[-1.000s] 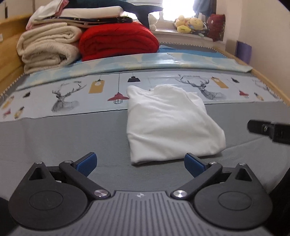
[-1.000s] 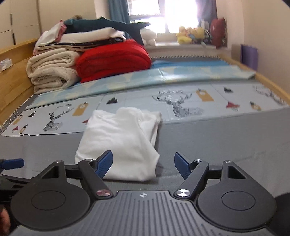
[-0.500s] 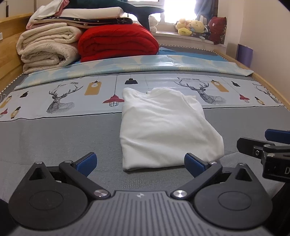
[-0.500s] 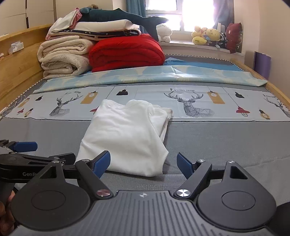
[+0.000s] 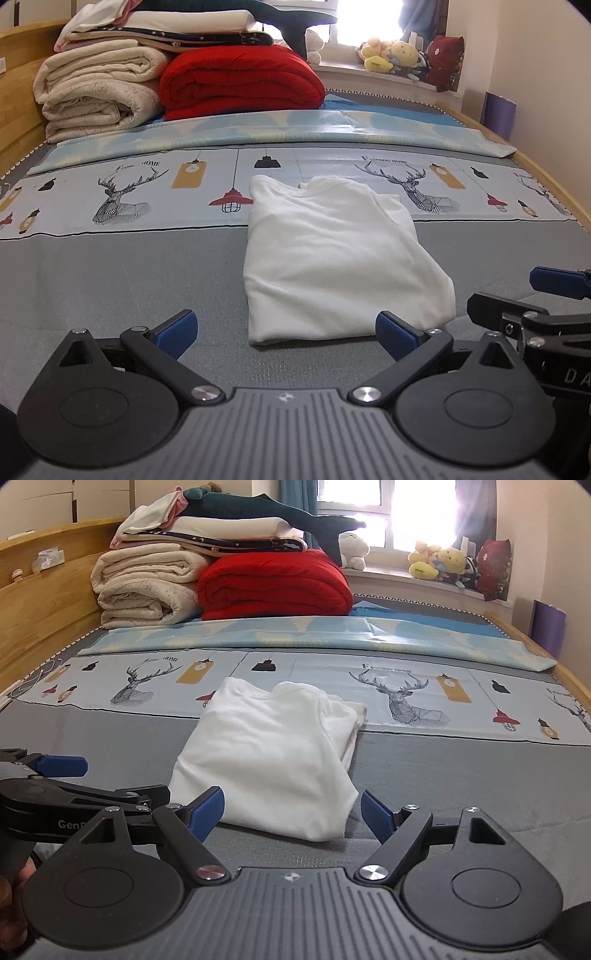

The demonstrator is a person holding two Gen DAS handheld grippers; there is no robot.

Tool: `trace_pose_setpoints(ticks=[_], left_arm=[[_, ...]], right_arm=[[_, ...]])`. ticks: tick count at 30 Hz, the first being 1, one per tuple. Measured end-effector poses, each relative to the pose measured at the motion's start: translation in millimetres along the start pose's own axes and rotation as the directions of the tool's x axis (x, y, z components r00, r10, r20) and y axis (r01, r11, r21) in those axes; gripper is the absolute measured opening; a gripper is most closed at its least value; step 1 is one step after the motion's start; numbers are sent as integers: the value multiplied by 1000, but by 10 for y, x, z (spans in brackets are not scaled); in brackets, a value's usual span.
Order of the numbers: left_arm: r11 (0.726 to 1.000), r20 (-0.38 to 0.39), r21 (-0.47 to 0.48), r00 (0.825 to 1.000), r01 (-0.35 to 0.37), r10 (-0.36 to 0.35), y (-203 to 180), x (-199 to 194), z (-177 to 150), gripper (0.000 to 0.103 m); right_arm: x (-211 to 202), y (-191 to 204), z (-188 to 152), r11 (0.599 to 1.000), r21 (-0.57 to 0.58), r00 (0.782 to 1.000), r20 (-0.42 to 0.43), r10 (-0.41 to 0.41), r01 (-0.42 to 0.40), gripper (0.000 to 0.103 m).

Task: Fold small clothes

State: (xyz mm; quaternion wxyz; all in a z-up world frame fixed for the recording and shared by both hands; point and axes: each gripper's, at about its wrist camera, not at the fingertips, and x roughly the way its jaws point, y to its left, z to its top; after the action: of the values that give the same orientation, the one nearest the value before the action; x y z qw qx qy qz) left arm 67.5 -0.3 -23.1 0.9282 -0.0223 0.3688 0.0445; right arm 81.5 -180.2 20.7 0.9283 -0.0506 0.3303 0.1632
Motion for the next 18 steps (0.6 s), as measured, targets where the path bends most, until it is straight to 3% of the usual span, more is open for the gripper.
trace_pose_setpoints(ticks=[18], left_arm=[[1000,-1,-2,1000,4,-4,14,-9,-8,103]], right_arm=[[-13,22,-12,1000,-12,1000,1,5,-5,83]])
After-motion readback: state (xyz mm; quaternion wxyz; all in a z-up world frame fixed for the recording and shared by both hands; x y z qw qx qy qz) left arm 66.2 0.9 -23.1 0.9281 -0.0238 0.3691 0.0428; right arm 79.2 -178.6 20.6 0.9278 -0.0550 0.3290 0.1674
